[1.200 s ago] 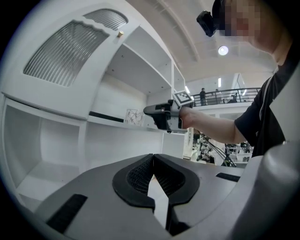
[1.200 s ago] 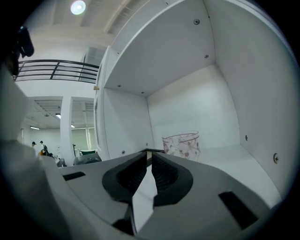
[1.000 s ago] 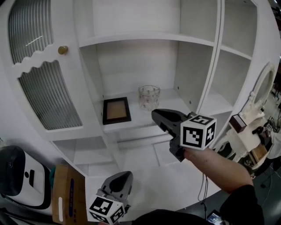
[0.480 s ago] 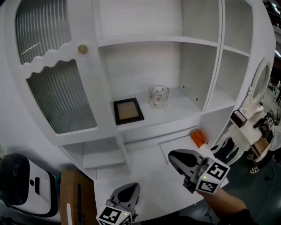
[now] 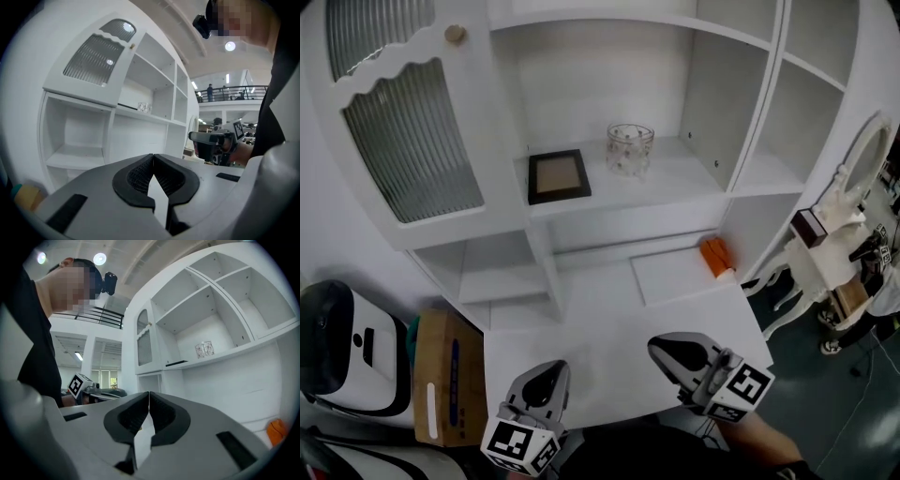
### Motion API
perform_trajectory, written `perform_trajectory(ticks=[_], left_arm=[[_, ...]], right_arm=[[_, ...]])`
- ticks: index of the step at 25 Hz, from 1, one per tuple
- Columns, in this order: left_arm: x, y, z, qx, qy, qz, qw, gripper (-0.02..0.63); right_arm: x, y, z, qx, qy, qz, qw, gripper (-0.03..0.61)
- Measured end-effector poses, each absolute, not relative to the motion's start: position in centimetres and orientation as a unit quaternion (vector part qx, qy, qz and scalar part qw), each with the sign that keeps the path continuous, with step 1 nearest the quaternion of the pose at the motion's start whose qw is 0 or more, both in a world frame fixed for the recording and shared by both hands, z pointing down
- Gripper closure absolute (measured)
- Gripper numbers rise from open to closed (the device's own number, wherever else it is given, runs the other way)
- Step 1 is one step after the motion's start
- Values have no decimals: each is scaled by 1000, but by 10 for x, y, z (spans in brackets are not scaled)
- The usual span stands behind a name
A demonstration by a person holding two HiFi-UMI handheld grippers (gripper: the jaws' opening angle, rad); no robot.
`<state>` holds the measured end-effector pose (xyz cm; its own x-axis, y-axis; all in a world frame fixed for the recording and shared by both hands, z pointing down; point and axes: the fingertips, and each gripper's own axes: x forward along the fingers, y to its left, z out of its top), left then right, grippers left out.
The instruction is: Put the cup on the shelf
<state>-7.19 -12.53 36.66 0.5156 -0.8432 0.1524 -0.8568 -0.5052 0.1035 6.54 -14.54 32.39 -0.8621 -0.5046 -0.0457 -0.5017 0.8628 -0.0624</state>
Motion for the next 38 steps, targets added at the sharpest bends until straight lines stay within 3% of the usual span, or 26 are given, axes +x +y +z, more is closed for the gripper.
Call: perform_trajectory(ticks=[6,12,38], left_arm=[[-54,-126,361,859,-506,42,62,601],[-43,-130,361,858,-508,44,66,601],[-38,-133,369,854,-512,46,82,602]], right_arm=[[85,-145,343,-270,963,-13,18,561],[87,-152,328,-252,965,-39,61,562],[88,-148,348,-242,969,-41,38,563]])
